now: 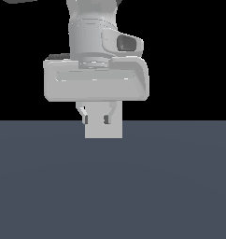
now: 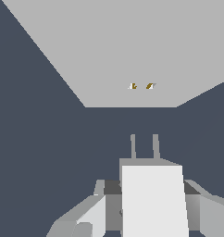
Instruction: Plug the charger into the wall socket.
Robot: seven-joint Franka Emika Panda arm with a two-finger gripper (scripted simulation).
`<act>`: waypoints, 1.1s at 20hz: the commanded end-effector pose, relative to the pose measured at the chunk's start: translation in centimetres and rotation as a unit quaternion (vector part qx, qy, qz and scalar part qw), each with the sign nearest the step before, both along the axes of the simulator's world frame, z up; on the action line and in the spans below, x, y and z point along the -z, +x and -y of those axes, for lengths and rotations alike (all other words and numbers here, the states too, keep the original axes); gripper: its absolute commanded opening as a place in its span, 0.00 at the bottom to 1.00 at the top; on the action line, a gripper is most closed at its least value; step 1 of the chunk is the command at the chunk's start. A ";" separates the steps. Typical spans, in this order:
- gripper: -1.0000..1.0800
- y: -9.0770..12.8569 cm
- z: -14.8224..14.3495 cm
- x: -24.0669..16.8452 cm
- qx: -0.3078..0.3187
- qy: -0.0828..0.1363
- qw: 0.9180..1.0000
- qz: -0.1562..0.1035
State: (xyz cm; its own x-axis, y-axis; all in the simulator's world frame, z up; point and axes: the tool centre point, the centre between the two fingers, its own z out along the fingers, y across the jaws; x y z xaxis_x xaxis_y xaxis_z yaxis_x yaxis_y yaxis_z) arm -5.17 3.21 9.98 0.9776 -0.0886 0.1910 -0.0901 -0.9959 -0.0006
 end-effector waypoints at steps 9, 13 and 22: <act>0.00 0.7 0.1 0.0 0.001 0.000 1.000 0.000; 0.00 2.0 0.2 0.0 0.001 0.000 1.000 0.000; 0.00 4.8 0.5 0.0 0.001 0.000 1.000 0.000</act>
